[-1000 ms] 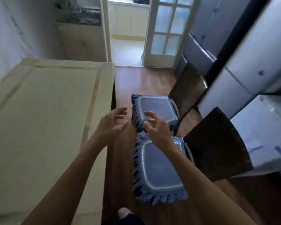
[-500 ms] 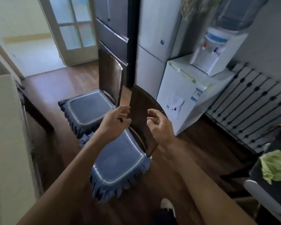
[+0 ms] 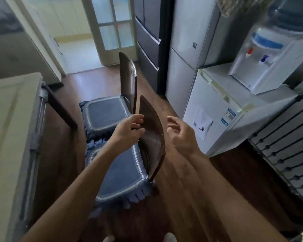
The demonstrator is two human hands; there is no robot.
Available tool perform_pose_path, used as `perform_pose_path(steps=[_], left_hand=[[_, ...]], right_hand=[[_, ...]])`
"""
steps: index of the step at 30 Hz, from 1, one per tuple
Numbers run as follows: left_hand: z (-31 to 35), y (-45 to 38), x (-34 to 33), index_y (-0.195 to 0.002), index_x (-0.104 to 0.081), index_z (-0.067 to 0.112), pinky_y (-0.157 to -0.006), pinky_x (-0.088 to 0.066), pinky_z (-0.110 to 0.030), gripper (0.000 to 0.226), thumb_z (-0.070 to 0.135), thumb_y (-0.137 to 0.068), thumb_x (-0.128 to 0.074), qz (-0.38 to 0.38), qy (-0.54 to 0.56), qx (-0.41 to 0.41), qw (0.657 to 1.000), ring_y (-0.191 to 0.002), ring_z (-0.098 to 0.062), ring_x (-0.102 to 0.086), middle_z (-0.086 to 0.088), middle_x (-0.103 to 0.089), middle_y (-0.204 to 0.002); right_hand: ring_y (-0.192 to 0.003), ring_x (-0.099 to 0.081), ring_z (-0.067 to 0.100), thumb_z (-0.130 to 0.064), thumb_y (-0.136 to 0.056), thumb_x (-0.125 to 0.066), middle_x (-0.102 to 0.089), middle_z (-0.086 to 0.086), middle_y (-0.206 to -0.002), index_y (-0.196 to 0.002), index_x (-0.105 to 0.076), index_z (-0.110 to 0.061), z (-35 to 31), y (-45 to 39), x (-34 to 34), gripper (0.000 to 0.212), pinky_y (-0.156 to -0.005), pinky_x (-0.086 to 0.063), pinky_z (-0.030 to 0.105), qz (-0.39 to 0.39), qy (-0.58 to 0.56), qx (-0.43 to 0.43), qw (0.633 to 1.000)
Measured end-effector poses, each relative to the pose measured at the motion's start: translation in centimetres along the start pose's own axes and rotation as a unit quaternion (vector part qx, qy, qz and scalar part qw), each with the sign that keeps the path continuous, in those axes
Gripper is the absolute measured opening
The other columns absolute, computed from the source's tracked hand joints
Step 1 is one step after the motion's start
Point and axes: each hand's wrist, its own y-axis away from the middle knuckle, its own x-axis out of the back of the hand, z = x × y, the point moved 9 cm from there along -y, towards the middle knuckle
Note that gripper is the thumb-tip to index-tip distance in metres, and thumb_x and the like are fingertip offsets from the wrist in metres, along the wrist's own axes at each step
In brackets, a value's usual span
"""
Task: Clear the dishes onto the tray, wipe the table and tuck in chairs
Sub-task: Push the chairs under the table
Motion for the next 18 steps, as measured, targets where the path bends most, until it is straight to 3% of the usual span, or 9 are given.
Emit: perform_pose_path(steps=[4, 7, 13, 18], left_hand=[[0.4, -1.5, 0.2, -0.129, -0.057, 0.025, -0.089, -0.056, -0.035, 0.044, 0.015, -0.088, -0.069, 0.041, -0.005, 0.026, 0.999, -0.108, -0.013, -0.064, 0.003, -0.066, -0.118], [-1.0, -3.0, 0.3, -0.129, -0.057, 0.025, -0.091, -0.056, -0.038, 0.043, 0.017, -0.088, -0.067, 0.065, 0.003, 0.048, 0.997, -0.107, -0.014, -0.065, 0.0, -0.067, -0.117], [-4.9, -8.1, -0.9, -0.119, -0.056, 0.039, -0.085, -0.056, -0.03, 0.038, 0.024, -0.085, -0.065, 0.124, 0.045, 0.103, 0.986, -0.098, -0.006, -0.067, 0.014, -0.067, -0.105], [-6.8, -12.6, -2.3, -0.122, -0.058, 0.031, -0.083, -0.056, -0.03, 0.04, 0.024, -0.083, -0.064, 0.153, 0.071, 0.161, 0.972, -0.096, -0.014, -0.068, 0.009, -0.067, -0.104]], right_hand=[[-0.101, -0.064, -0.005, -0.027, -0.087, -0.053, -0.066, -0.015, -0.118, -0.127, -0.061, -0.031, 0.2, -4.4, -0.8, 0.042, -0.089, -0.057, 0.023, -0.067, 0.021, 0.034, 0.997], [-0.107, -0.064, 0.002, -0.02, -0.088, -0.049, -0.067, -0.005, -0.127, -0.129, -0.061, -0.026, 0.5, -7.7, -2.7, 0.043, -0.095, -0.057, 0.032, -0.119, 0.038, 0.061, 0.99], [-0.113, -0.064, 0.017, 0.001, -0.093, -0.051, -0.065, 0.008, -0.13, -0.131, -0.061, -0.011, 1.9, -15.4, -5.6, 0.041, -0.1, -0.054, 0.035, -0.195, 0.063, 0.091, 0.975], [-0.116, -0.062, 0.024, 0.004, -0.092, -0.05, -0.065, 0.012, -0.128, -0.128, -0.062, -0.007, 2.9, -21.3, -8.8, 0.04, -0.104, -0.05, 0.038, -0.267, 0.094, 0.122, 0.951]])
